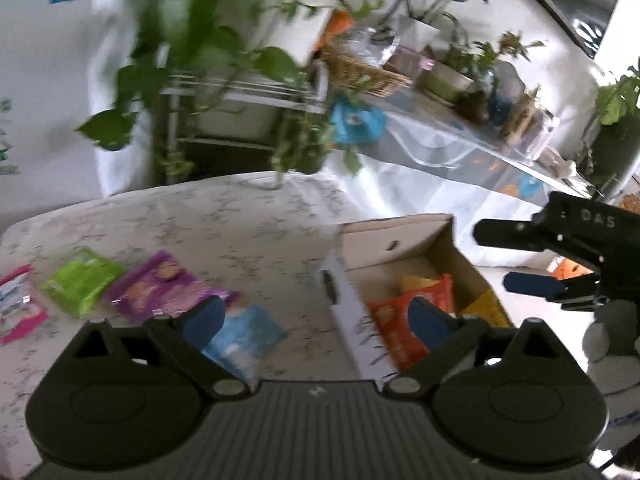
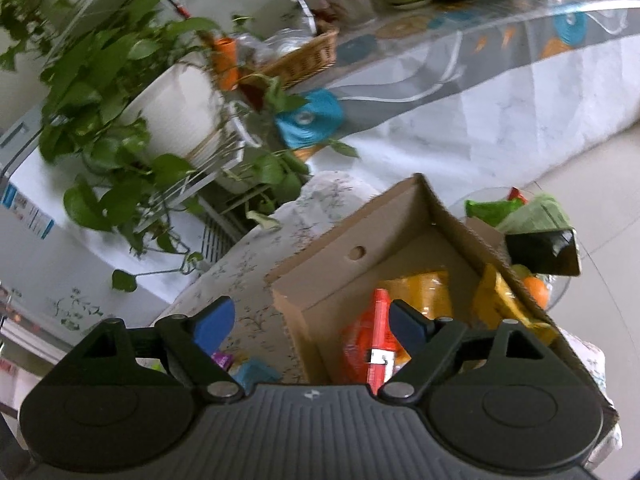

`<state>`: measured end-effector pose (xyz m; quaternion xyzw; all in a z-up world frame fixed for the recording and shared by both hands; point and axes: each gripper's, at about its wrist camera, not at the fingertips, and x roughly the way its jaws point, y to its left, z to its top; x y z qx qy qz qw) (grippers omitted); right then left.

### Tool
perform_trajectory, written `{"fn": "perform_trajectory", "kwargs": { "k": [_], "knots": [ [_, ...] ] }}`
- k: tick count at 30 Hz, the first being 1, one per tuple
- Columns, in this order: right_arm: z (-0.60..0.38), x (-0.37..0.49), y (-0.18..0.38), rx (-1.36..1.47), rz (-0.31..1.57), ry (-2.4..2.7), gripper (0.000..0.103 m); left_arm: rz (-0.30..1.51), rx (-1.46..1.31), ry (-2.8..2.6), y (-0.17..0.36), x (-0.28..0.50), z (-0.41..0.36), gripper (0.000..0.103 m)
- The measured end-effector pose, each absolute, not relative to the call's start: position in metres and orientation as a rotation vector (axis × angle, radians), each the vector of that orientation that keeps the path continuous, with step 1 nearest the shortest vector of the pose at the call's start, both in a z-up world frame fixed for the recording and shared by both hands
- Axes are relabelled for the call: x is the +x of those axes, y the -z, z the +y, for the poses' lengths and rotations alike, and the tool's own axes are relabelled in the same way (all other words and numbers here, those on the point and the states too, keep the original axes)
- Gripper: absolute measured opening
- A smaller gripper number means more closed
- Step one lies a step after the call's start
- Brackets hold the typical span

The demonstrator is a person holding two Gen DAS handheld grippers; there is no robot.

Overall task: Organize snacks
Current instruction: 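Move both open tools back over the remaining snacks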

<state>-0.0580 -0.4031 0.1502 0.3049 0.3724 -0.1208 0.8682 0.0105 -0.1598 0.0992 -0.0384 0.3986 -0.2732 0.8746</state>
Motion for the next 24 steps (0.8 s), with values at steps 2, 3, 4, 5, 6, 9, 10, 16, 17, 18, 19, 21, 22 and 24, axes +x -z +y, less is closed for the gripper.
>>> {"fn": "perform_trajectory", "kwargs": {
  "k": [2,3,4,5,6,9,10,16,17,18,19,21,22,24],
  "knots": [
    [-0.397,-0.054,-0.151,0.624,0.781,0.240,0.089,0.833,-0.097,0.543,-0.099,0.014,-0.143,0.098],
    [-0.395,-0.052,-0.150,0.619,0.783,0.234,0.090,0.832,-0.104,0.532,-0.099,0.016,-0.136,0.098],
    [-0.392,-0.050,-0.150,0.615,0.785,0.230,0.090,0.831,-0.115,0.515,-0.099,0.019,-0.128,0.098],
    [-0.389,-0.048,-0.150,0.611,0.787,0.225,0.090,0.830,-0.125,0.499,-0.098,0.021,-0.122,0.098],
    [-0.386,-0.046,-0.149,0.607,0.790,0.220,0.090,0.828,-0.138,0.483,-0.098,0.024,-0.115,0.098],
    [-0.377,-0.040,-0.148,0.591,0.798,0.198,0.090,0.816,-0.174,0.437,-0.099,0.033,-0.093,0.098],
    [-0.374,-0.037,-0.148,0.584,0.800,0.189,0.091,0.812,-0.178,0.423,-0.099,0.035,-0.087,0.098],
    [-0.349,-0.022,-0.144,0.527,0.822,0.112,0.093,0.795,-0.220,0.298,-0.098,0.055,-0.042,0.098],
    [-0.344,-0.019,-0.142,0.519,0.828,0.095,0.093,0.795,-0.223,0.277,-0.097,0.058,-0.035,0.099],
    [-0.340,-0.016,-0.141,0.511,0.835,0.078,0.093,0.797,-0.233,0.255,-0.096,0.062,-0.027,0.099],
    [-0.335,-0.013,-0.139,0.501,0.842,0.063,0.093,0.798,-0.246,0.229,-0.094,0.067,-0.018,0.099],
    [-0.327,-0.008,-0.136,0.475,0.854,0.037,0.094,0.795,-0.254,0.183,-0.092,0.074,-0.001,0.099],
    [-0.322,-0.005,-0.135,0.461,0.861,0.022,0.094,0.798,-0.254,0.166,-0.090,0.078,0.006,0.099],
    [-0.315,0.000,-0.131,0.443,0.873,-0.005,0.095,0.806,-0.262,0.131,-0.085,0.084,0.019,0.099]
  ]
}}
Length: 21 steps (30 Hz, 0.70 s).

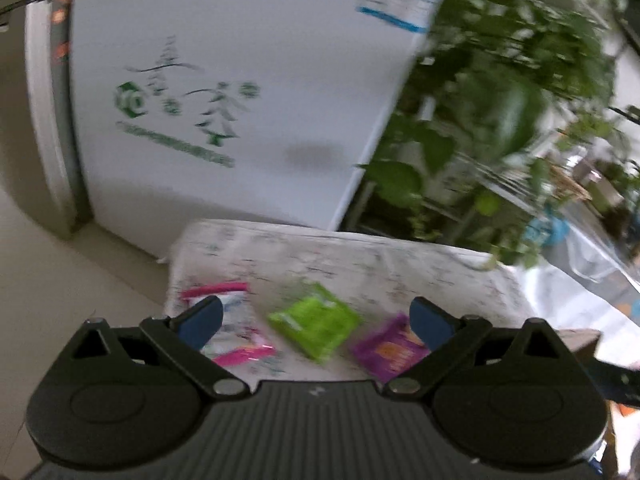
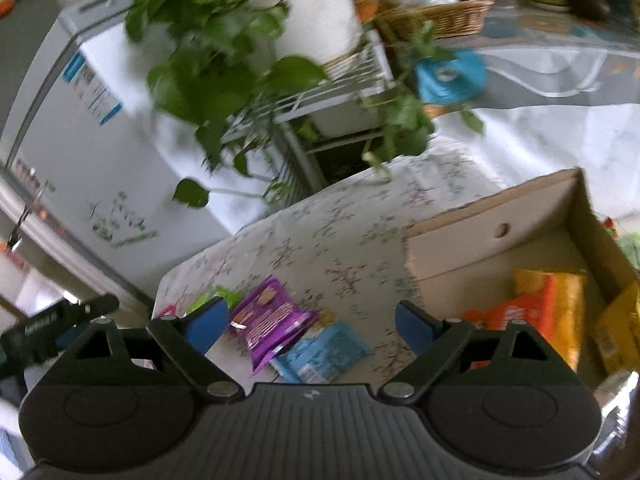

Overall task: Organize snacks
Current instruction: 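Move both open tools back over the remaining snacks, then grasp the pink Ameria bag with the left tool while the right tool grasps the blue packet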

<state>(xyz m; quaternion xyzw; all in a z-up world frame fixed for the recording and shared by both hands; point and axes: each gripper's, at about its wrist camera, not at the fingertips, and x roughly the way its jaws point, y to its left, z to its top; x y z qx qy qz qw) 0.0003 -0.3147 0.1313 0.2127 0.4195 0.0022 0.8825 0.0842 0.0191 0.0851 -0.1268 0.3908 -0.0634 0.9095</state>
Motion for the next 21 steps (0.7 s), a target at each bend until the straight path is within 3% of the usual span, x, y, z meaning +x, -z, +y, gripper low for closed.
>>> {"fn": "perform_trajectory", "kwargs": {
  "k": [9,21],
  "knots": [
    [-0.289,0.020,-0.111,0.354,0.920,-0.071,0.097,0.912,-0.307,0.007,-0.043,0.109,0.053,0.099],
    [-0.262,0.049,-0.069,0.244,1.002,-0.136,0.098,0.974,-0.267,-0.004,-0.008,0.136,0.040,0.099]
  ]
}}
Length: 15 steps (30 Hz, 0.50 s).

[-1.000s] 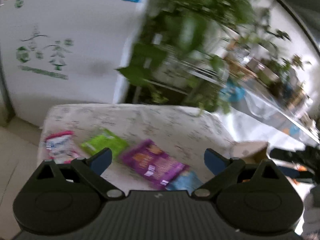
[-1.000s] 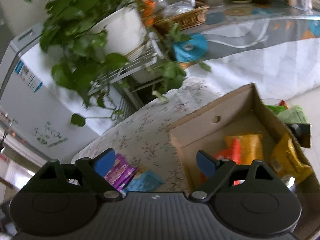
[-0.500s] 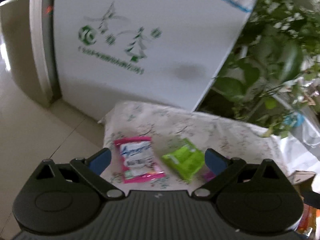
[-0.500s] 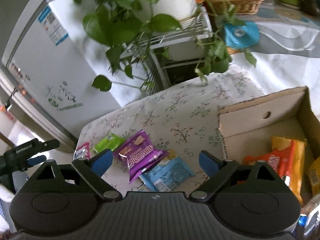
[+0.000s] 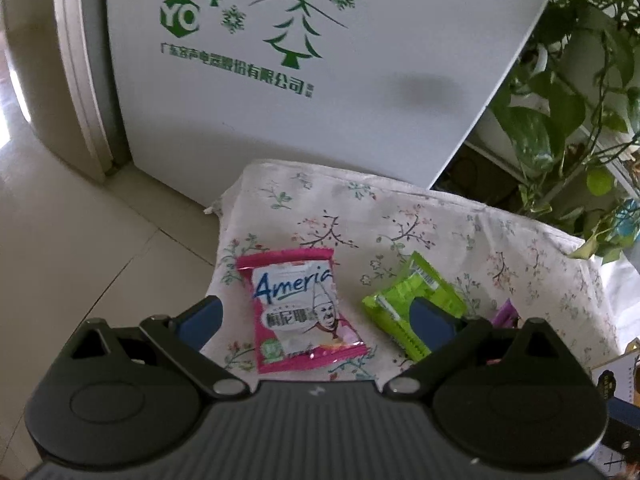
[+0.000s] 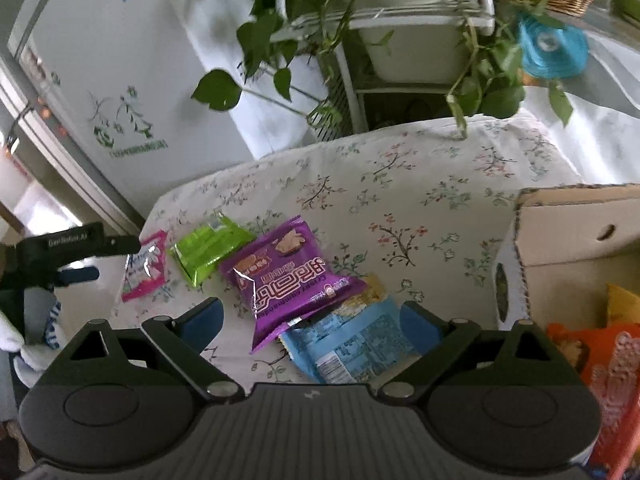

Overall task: Organize snacks
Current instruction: 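Grasp the pink Ameria bag with the left tool while the right tool grasps the blue packet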

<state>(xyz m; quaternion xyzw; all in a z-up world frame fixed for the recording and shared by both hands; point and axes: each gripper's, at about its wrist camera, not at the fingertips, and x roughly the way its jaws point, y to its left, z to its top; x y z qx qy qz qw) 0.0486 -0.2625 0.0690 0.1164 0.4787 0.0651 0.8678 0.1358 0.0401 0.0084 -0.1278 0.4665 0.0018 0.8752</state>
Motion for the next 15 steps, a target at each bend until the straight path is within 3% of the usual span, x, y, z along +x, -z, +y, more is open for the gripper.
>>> {"fn": "perform_trajectory", "kwargs": {
  "k": [15],
  "knots": [
    [-0.255,0.072,-0.025,0.095,1.087,-0.092,0.102,1.035,-0.267,-0.047,0.022,0.155,0.034,0.099]
  ]
}}
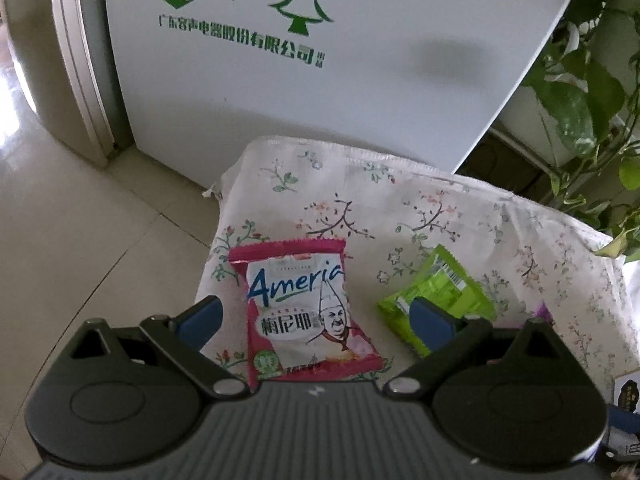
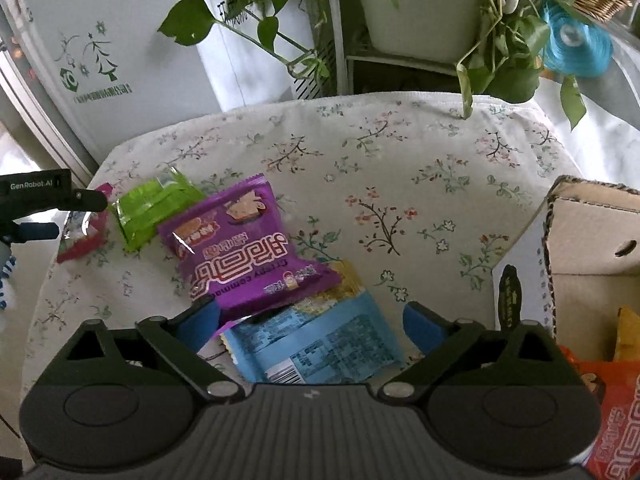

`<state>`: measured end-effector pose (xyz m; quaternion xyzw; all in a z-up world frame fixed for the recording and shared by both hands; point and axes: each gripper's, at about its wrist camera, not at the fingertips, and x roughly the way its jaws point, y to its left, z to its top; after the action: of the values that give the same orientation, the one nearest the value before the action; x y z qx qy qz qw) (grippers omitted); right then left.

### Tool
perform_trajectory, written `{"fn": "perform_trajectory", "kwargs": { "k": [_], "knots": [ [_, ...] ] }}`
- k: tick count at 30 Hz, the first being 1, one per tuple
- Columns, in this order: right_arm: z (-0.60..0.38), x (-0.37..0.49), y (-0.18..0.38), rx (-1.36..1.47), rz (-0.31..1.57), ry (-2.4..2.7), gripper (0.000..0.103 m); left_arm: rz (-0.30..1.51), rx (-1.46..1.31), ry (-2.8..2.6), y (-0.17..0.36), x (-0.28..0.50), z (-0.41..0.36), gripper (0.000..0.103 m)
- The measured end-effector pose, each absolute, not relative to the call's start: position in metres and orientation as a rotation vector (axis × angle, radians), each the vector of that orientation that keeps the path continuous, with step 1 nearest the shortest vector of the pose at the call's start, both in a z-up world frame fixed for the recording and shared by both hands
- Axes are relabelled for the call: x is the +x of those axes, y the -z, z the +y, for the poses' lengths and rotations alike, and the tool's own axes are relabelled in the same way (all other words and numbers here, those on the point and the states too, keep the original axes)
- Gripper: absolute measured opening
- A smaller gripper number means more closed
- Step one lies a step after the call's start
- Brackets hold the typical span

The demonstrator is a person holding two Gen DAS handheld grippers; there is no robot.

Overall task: Organize snacks
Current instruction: 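Grasp the pink Ameria bag with the left tool while the right tool grasps the blue packet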

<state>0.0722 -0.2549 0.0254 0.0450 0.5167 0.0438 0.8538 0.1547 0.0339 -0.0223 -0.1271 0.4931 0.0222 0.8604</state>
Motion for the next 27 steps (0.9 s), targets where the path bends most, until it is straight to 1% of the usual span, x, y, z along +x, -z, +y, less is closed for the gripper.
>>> {"fn": "perform_trajectory", "kwargs": {
  "k": [3,6,9,10,12,14,16,18,20,25,27],
  "knots": [
    [-0.255,0.073,-0.021,0.114,1.107,-0.100,0.102,1.053,-0.263,-0.055,0.028,0.156,0.033,0.099],
    [-0.249,0.072,-0.019,0.108,1.141,-0.159,0.102,1.049,-0.202,-0.053,0.031,0.153,0.027,0.098],
    [-0.244,0.068,-0.019,0.105,1.170,-0.230,0.102,1.036,-0.159,-0.040,0.032,0.149,0.024,0.094],
    [-0.243,0.066,-0.021,0.097,1.179,-0.257,0.102,1.032,-0.151,-0.034,0.031,0.148,0.024,0.089],
    [-0.243,0.064,-0.023,0.110,1.193,-0.301,0.101,1.032,-0.166,-0.019,0.029,0.147,0.027,0.083],
    [-0.244,0.064,-0.026,0.110,1.193,-0.290,0.101,1.030,-0.205,-0.018,0.028,0.147,0.032,0.082],
    [-0.241,0.063,-0.025,0.076,1.191,-0.268,0.101,1.029,-0.223,-0.018,0.027,0.148,0.034,0.082],
    [-0.238,0.063,-0.021,0.049,1.202,-0.251,0.102,1.029,-0.227,-0.020,0.028,0.148,0.034,0.084],
    [-0.230,0.063,-0.020,-0.003,1.200,-0.243,0.102,1.030,-0.222,-0.011,0.030,0.149,0.031,0.090],
    [-0.218,0.061,-0.015,-0.100,1.195,-0.215,0.103,1.032,-0.168,-0.017,0.034,0.148,0.022,0.096],
    [-0.215,0.061,-0.014,-0.123,1.195,-0.202,0.103,1.033,-0.128,-0.020,0.036,0.148,0.017,0.096]
  ]
}}
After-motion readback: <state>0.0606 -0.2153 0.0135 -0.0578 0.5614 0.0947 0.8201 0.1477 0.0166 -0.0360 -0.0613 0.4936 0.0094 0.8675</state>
